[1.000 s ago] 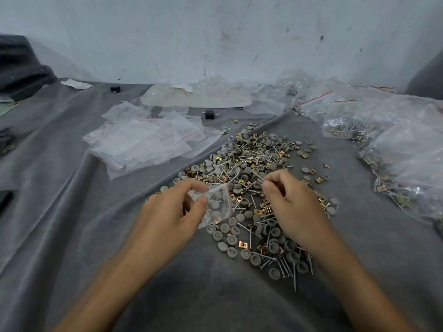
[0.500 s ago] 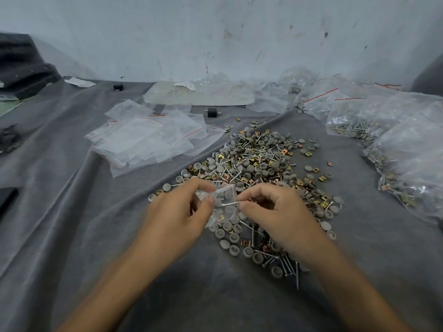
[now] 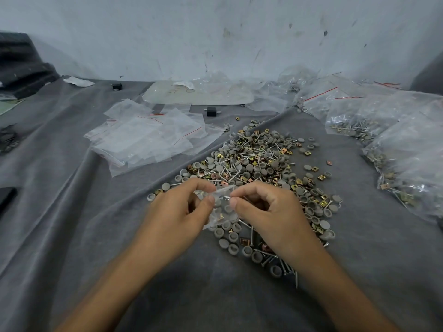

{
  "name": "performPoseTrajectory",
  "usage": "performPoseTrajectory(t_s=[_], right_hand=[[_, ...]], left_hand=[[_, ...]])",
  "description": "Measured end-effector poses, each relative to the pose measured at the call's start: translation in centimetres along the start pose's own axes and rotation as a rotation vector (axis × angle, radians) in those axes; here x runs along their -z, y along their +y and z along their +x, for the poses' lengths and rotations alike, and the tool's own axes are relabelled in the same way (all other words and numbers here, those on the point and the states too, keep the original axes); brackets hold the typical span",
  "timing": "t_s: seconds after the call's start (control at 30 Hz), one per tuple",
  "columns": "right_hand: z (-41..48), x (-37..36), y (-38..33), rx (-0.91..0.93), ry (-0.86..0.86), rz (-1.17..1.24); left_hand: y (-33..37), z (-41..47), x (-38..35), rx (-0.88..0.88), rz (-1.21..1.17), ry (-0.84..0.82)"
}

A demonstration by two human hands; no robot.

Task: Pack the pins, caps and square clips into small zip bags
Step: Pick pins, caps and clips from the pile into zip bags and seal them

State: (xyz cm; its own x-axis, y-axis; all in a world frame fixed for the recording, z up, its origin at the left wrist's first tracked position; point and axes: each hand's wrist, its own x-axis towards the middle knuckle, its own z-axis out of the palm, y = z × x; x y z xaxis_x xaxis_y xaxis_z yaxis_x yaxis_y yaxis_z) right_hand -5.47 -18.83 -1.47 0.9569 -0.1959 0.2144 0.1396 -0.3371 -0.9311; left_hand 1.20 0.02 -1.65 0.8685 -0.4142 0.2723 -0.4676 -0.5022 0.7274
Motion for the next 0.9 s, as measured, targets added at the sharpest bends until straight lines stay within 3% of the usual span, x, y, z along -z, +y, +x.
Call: performPoseTrajectory(t_s=[0.17,0.57,0.9], right_hand=[[-0.3,-0.4,0.3,0.007,-0.010,-0.129],[0.2,0.1,-0.1,-0.129,-0.061,0.168],[0.2,0.8,-0.6,-0.211,-0.155,0.267]], left_hand=[[-0.2,0.0,-0.1,0.000,-0.035,-0.008],[-0.3,0.0,-0.2,-0.021,-0.034,-0.027],[-0.5,0.1,-0.2,-0.017,-0.032,-0.015]])
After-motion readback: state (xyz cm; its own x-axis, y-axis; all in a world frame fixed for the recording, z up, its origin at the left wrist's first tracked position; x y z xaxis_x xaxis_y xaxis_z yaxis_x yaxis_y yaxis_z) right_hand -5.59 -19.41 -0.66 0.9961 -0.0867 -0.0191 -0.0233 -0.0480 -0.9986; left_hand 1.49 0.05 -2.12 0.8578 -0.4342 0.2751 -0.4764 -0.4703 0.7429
